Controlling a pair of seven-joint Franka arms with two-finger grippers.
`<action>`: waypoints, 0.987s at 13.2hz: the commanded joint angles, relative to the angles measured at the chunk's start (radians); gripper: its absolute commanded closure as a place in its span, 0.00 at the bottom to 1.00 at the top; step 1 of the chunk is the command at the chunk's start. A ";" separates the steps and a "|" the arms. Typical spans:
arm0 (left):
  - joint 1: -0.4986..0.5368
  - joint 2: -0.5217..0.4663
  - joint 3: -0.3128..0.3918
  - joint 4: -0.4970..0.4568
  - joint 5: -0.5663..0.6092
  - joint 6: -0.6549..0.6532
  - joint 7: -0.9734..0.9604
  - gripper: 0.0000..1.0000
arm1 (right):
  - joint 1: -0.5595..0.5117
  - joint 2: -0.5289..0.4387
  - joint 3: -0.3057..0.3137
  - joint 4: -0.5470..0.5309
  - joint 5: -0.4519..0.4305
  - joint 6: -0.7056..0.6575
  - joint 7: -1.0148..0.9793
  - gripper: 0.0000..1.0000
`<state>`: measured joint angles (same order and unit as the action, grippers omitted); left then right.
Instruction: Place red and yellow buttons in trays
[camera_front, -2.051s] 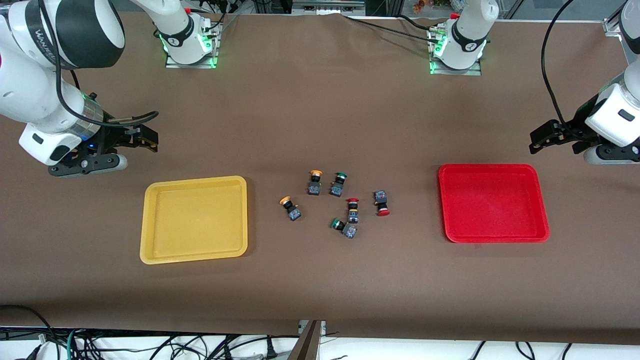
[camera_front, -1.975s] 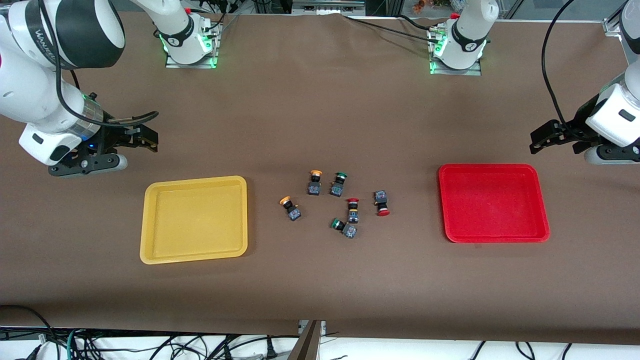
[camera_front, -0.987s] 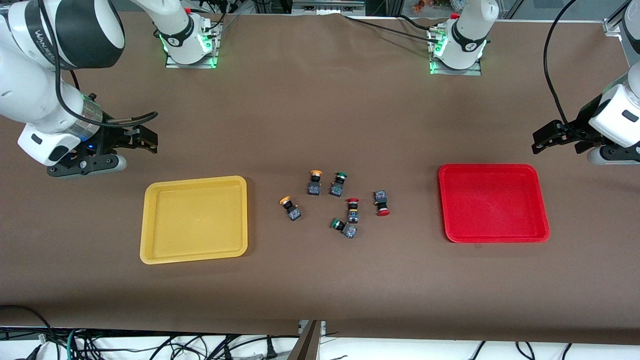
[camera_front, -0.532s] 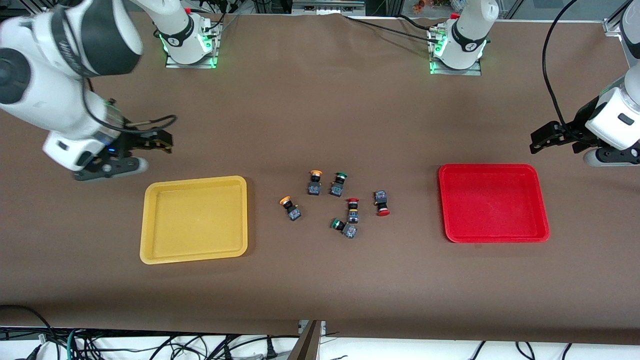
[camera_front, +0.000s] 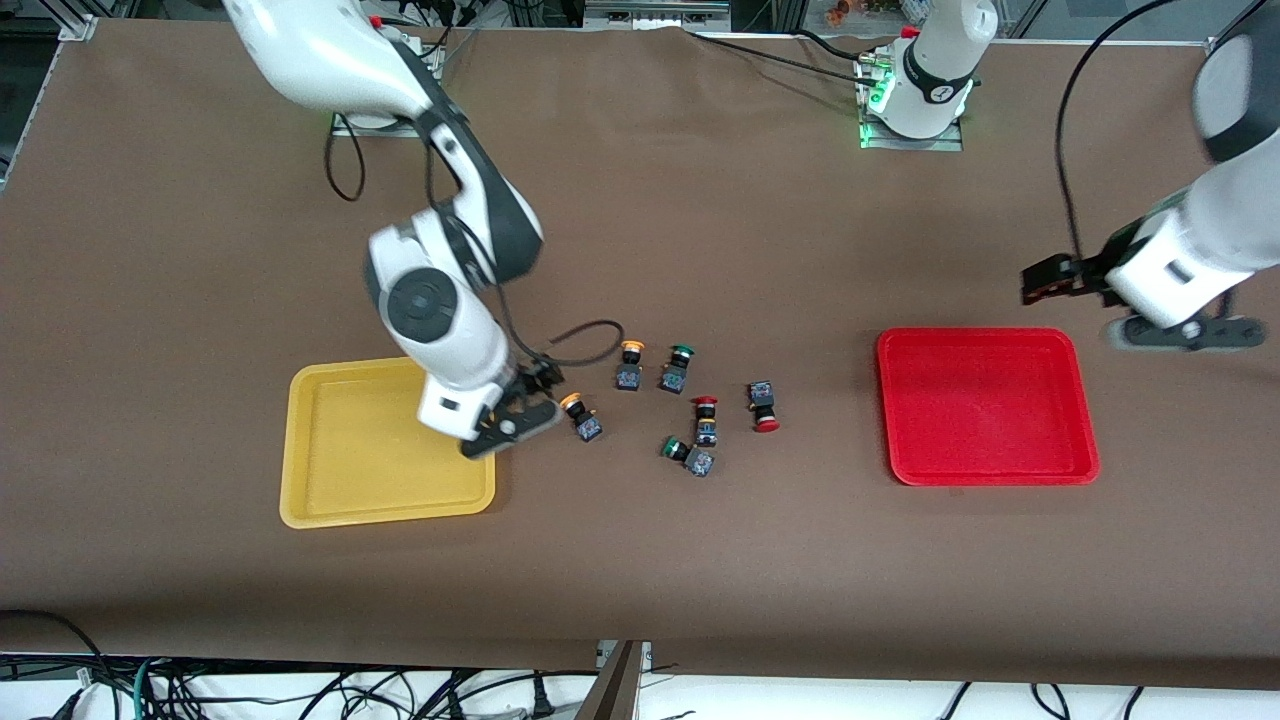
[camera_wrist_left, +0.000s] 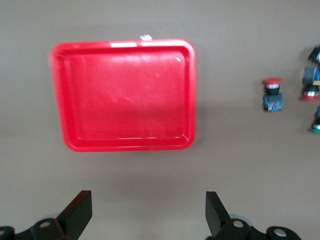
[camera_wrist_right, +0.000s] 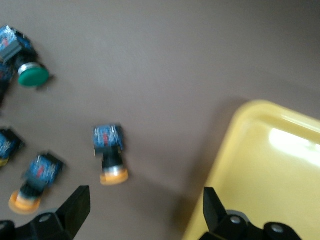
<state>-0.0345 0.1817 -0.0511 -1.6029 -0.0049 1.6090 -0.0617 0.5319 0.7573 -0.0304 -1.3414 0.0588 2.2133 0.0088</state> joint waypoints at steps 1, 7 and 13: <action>-0.077 0.143 0.003 0.029 -0.001 0.090 -0.012 0.00 | 0.029 0.131 -0.008 0.087 0.016 0.119 -0.004 0.00; -0.244 0.350 0.002 0.009 -0.010 0.352 -0.305 0.00 | 0.062 0.174 0.004 0.077 0.168 0.167 0.014 0.00; -0.369 0.470 -0.003 -0.051 -0.010 0.646 -0.435 0.00 | 0.076 0.185 0.001 -0.008 0.151 0.286 0.008 0.00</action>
<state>-0.3933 0.6413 -0.0651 -1.6504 -0.0060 2.2103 -0.4786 0.6024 0.9429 -0.0264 -1.3315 0.2008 2.4694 0.0192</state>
